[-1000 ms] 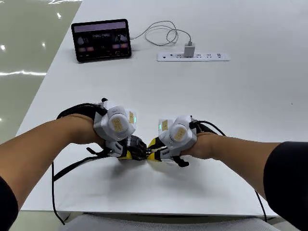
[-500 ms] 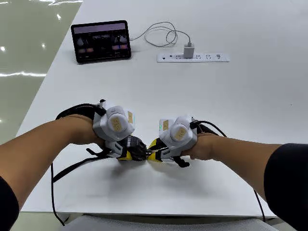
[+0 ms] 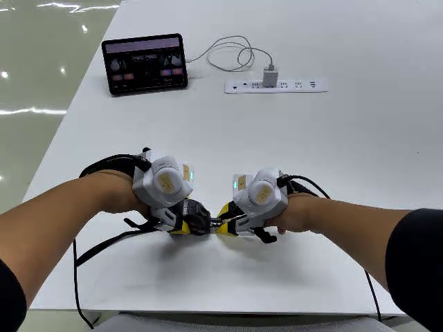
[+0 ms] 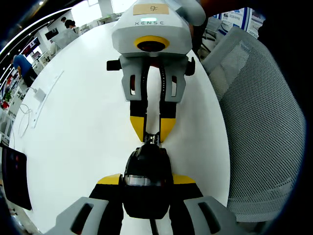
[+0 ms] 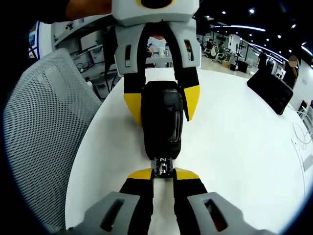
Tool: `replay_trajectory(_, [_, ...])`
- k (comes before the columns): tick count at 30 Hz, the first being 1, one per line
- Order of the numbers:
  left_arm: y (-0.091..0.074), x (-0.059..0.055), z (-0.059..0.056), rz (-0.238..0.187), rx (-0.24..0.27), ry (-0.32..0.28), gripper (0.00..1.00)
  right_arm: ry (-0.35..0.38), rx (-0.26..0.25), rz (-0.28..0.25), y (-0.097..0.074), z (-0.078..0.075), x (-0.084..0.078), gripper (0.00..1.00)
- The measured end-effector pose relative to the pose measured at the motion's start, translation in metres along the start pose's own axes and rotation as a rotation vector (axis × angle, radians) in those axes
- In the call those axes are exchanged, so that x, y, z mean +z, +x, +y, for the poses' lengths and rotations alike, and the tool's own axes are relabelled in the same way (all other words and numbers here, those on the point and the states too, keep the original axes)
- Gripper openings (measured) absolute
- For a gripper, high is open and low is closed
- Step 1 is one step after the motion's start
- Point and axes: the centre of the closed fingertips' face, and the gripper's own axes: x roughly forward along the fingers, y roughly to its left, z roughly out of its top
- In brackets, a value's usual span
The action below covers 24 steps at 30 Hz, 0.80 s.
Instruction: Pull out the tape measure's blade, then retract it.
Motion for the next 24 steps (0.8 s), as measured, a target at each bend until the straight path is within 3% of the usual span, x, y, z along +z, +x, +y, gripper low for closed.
replay_trajectory(9, [0.000, 0.000, 0.000, 0.000, 0.005, -0.006, 0.32, -0.018, 0.000, 0.020, 0.001, 0.000, 0.001, 0.12])
replay_trajectory(15, [0.000, 0.000, 0.000, 0.002, 0.007, -0.004, 0.32, 0.028, -0.002, 0.000, 0.004, -0.001, 0.004, 0.12])
replay_trajectory(24, [0.000, 0.000, 0.001, -0.001, 0.006, -0.012, 0.32, 0.016, -0.004, -0.010, 0.008, -0.001, 0.007, 0.11])
